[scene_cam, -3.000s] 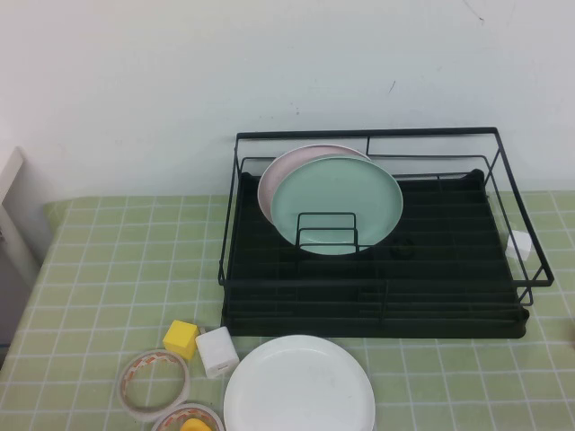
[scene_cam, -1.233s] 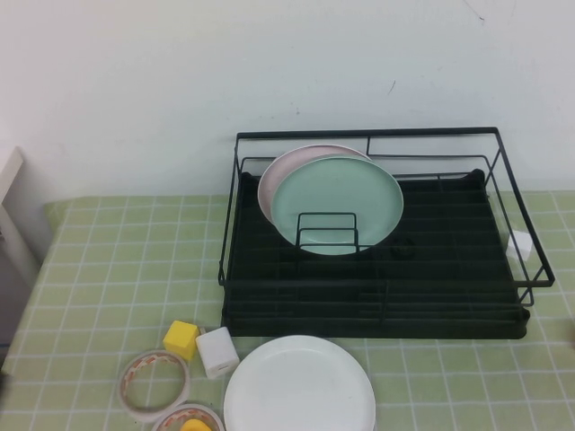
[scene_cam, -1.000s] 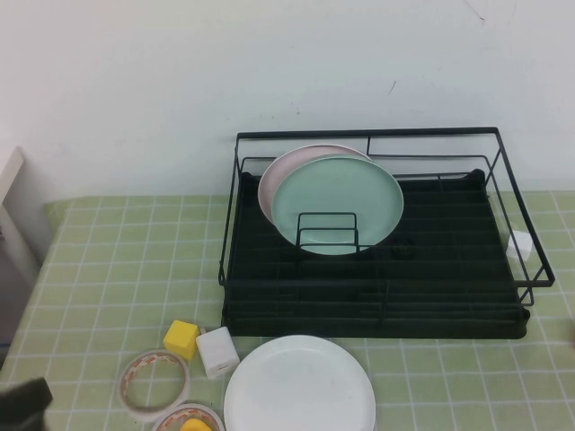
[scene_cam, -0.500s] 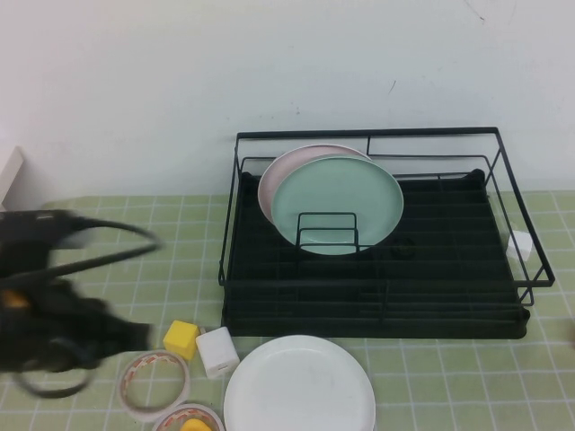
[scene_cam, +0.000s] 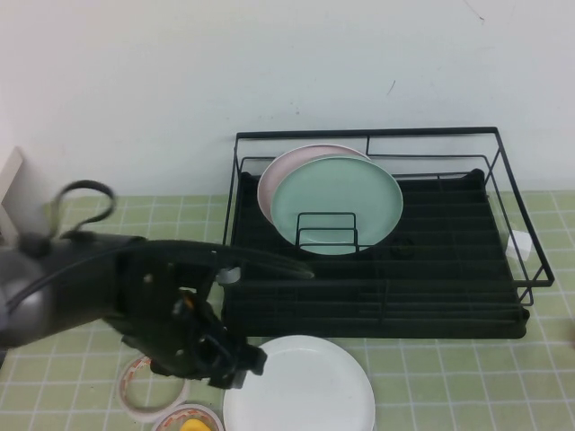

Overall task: Place plate on rack
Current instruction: Pick up the plate from the table

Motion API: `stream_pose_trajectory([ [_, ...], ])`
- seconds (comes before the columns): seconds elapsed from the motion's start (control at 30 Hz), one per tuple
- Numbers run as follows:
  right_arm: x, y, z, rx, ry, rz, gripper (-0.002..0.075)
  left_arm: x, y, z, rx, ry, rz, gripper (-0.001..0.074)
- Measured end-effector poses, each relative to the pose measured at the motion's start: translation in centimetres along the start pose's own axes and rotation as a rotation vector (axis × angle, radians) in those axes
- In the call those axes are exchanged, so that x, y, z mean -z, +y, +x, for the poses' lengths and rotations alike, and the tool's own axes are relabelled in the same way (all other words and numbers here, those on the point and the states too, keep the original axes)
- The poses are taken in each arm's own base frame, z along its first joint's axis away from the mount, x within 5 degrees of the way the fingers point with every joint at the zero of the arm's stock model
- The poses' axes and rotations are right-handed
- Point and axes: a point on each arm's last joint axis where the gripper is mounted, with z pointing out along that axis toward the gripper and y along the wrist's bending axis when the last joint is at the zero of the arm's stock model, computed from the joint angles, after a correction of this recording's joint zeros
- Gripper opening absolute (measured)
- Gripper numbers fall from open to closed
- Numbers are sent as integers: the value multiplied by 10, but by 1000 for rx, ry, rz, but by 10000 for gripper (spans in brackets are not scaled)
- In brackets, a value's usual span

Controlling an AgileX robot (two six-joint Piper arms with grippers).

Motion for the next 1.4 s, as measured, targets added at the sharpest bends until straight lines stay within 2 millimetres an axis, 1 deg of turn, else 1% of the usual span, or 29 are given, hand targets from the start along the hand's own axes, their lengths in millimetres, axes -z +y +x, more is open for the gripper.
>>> stream_pose_trajectory([
  [0.03, 0, 0, 0, 2, 0, 0, 8, -8, 1, -3, 3, 4, -4, 399],
  [0.07, 0, 0, 0, 2, 0, 0, 8, -14, 1, -6, 5, 4, -7, 424],
  [0.17, 0, 0, 0, 2, 0, 0, 8, -34, 3, -15, 13, 4, -16, 459],
  [0.33, 0, 0, 0, 2, 0, 0, 8, -68, 9, -22, 27, 12, -34, 454],
  [0.47, 0, 0, 0, 2, 0, 0, 8, -94, 14, -16, 38, 61, -51, 449],
  [0.57, 0, 0, 0, 2, 0, 0, 8, -109, 18, -11, 44, 96, -62, 449],
  [0.7, 0, 0, 0, 2, 0, 0, 8, -120, 20, -8, 63, 116, -63, 437],
  [0.8, 0, 0, 0, 2, 0, 0, 8, -122, 20, -10, 82, 97, -58, 400],
  [0.97, 0, 0, 0, 8, 0, 2, 8, -127, 20, -10, 91, 84, -59, 309],
  [1.03, 0, 0, 0, 11, -1, 3, 8, -132, 22, -8, 94, 103, -62, 293],
  [1.13, 0, 0, 0, 14, -1, 4, 8, -135, 22, -7, 95, 116, -63, 265],
  [1.17, 0, 0, 0, 14, -1, 4, 8, -136, 22, -7, 95, 122, -63, 237],
  [1.27, 0, 0, 0, 14, -1, 4, 8, -137, 22, -5, 101, 140, -62, 92],
  [1.33, 0, 0, 0, 14, -1, 4, 8, -137, 21, -6, 121, 138, -54, 50],
  [1.4, 0, 0, 0, 14, -1, 4, 8, -136, 21, -7, 137, 133, -48, 35],
])
